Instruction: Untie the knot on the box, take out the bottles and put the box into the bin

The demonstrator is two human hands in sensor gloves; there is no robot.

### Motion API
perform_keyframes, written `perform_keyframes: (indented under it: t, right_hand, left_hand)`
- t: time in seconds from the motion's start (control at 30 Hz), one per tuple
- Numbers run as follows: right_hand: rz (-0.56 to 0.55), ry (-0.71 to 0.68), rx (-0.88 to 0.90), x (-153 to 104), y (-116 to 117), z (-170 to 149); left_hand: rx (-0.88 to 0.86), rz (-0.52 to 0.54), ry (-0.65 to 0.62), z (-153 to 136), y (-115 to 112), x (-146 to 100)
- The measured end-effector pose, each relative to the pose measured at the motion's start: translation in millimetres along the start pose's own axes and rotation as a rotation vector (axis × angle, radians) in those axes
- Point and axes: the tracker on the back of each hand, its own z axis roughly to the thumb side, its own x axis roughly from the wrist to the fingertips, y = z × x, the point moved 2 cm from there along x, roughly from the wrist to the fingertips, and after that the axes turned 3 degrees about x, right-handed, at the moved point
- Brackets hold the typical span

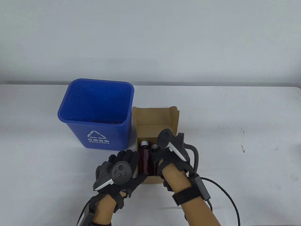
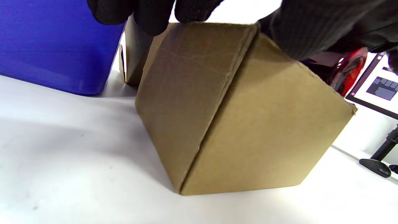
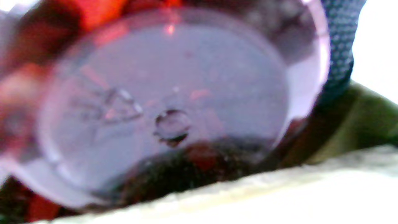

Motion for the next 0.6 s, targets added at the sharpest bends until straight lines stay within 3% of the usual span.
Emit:
perform_keyframes:
  t: [0.3,0.6]
  right_hand:
    - [0.051,-0.104,0.302,-2,-17,-27]
    - [0.022,-0.149,0.363,-7,-38,-51]
  left_hand:
    - [-0.003,-0.002,-0.002,0,0,0]
    - [-0.005,-0.003,-0.005,0,-1,1]
